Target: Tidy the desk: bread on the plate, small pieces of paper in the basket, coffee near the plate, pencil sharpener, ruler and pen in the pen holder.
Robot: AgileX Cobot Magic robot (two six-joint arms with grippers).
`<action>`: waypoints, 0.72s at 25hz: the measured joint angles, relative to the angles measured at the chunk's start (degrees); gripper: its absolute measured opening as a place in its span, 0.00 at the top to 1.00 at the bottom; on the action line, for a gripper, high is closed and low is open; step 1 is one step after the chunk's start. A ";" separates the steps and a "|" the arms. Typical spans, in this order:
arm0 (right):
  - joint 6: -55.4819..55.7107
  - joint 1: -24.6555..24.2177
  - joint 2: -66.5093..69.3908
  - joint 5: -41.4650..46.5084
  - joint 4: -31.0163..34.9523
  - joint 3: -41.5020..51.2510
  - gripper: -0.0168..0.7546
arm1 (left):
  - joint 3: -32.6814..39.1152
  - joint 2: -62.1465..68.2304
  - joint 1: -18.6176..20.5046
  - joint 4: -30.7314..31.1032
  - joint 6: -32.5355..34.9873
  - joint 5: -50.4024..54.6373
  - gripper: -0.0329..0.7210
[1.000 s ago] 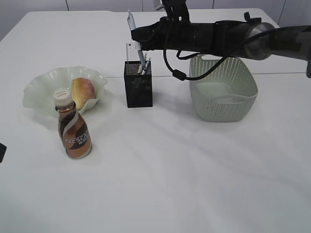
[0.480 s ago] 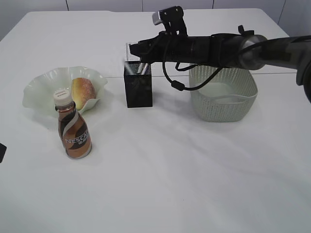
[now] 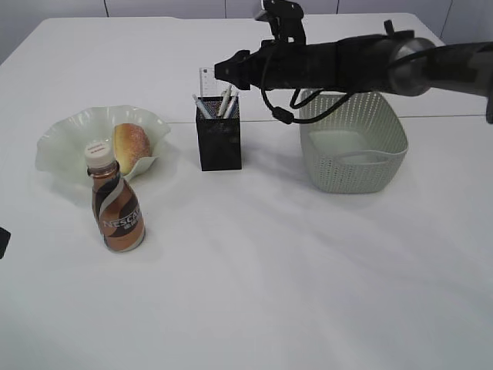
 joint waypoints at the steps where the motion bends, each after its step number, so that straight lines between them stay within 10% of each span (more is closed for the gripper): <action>1: 4.01 0.00 -1.05 0.00 -5.69 0.00 0.56 | 0.00 0.00 0.00 0.00 0.00 0.00 0.55; 13: 69.39 0.53 -13.49 19.54 -65.26 0.00 0.56 | 0.00 0.00 0.00 0.00 0.00 0.00 0.55; 18: 82.98 0.53 -16.94 33.64 -78.80 0.00 0.56 | 0.00 0.00 0.00 0.00 0.00 -0.08 0.55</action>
